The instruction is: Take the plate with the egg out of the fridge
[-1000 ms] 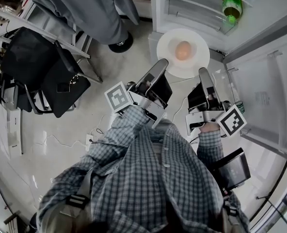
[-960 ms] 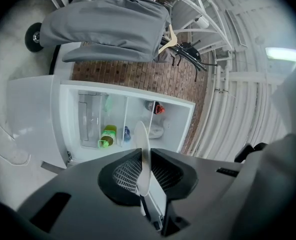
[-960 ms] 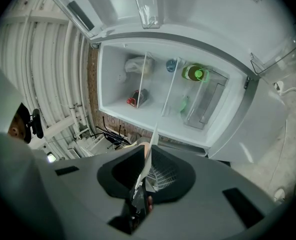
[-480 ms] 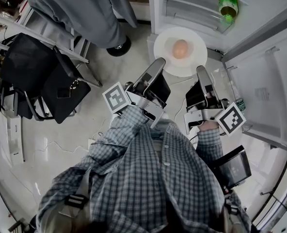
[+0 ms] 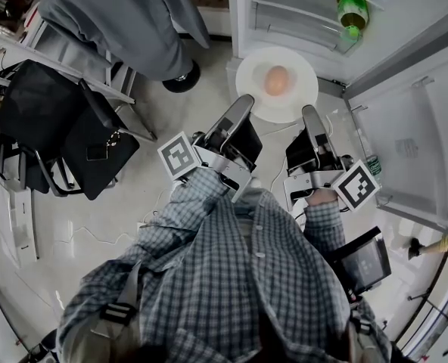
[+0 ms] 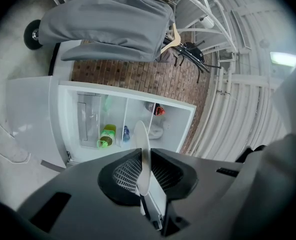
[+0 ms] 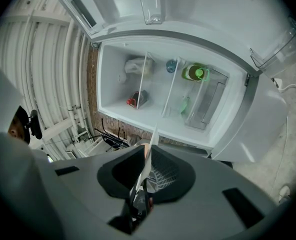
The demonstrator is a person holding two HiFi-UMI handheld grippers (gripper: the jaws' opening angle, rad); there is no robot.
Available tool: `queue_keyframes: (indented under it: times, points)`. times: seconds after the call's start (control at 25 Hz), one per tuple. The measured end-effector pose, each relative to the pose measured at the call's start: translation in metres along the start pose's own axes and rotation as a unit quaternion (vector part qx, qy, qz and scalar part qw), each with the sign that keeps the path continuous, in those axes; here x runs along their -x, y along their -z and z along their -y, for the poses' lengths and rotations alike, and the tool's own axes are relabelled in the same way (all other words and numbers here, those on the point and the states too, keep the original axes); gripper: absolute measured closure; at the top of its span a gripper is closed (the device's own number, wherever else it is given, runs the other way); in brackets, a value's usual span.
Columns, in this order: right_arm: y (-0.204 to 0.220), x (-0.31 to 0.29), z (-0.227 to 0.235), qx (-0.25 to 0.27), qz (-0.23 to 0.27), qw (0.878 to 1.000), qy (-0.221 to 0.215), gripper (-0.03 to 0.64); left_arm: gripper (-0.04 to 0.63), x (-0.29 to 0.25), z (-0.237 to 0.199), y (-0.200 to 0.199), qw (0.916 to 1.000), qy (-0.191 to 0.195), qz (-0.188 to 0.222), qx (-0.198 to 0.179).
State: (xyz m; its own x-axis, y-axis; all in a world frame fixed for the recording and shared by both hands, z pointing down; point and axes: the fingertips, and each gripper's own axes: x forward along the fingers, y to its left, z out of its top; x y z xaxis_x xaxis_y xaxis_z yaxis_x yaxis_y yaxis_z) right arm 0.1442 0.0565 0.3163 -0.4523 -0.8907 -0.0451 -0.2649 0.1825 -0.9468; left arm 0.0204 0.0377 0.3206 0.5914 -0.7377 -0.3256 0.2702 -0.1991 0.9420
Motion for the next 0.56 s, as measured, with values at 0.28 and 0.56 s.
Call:
queue_keyframes:
  times: [0.28, 0.56]
  points:
    - [0.003, -0.008, 0.005, -0.003, -0.002, 1.0, 0.007, 0.569, 0.532, -0.002, -0.001, -0.009, 1.0, 0.002, -0.001, -0.006]
    - [0.001, -0.017, 0.007, -0.004, -0.005, 1.0, 0.013, 0.569, 0.533, -0.008, -0.008, -0.017, 1.0, -0.004, -0.007, -0.003]
